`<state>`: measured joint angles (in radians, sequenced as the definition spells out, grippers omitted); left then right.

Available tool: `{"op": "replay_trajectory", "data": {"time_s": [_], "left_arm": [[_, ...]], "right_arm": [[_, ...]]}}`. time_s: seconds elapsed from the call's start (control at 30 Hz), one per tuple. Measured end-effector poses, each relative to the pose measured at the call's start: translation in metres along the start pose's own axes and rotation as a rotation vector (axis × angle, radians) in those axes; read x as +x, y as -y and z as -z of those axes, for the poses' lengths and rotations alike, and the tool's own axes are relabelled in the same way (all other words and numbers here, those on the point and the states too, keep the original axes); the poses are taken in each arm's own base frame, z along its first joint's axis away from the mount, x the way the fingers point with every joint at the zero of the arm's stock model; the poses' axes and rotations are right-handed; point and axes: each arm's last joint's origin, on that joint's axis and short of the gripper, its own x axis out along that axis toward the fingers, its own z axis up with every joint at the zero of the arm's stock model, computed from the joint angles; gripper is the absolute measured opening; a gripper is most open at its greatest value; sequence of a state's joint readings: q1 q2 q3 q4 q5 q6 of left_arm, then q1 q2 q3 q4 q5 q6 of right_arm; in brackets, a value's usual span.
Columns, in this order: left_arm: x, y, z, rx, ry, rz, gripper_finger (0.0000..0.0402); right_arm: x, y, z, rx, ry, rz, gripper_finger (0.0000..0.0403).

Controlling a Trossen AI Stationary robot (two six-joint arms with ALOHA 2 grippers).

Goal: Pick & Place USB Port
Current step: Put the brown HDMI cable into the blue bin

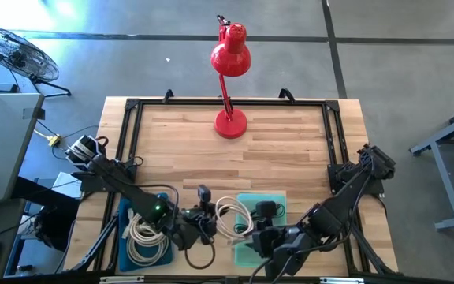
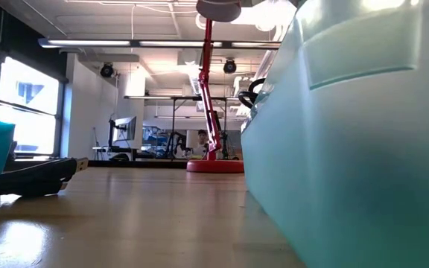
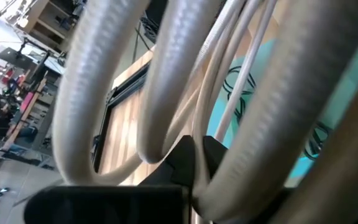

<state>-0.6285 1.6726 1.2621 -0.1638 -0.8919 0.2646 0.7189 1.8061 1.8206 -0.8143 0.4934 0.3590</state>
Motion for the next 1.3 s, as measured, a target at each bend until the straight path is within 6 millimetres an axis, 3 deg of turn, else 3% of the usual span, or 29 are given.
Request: {"op": "replay_trajectory", "data": {"time_s": [0.17,0.6,0.87,1.1,1.3], "left_arm": [[0.0,0.0,0.003,0.02,-0.031,-0.025,0.0011],[-0.008,-0.004,0.034,0.022,-0.25,-0.084,0.0011],[-0.03,-0.025,0.051,0.026,-0.413,0.005,0.001],[-0.062,-0.064,0.027,0.133,-0.6,0.216,0.001],[-0.093,-0.104,-0.004,-0.094,-0.66,0.394,0.001]], "right_arm": [[0.0,0.0,0.0,-0.001,-0.003,-0.012,0.0122],[-0.003,0.0,-0.001,0.0,-0.02,-0.024,0.0125],[-0.004,0.01,0.011,0.014,-0.093,0.153,0.0125],[-0.001,0.016,0.019,0.028,-0.129,0.233,0.0126],[0.012,0.022,0.031,0.016,-0.176,0.267,0.0126]]}}
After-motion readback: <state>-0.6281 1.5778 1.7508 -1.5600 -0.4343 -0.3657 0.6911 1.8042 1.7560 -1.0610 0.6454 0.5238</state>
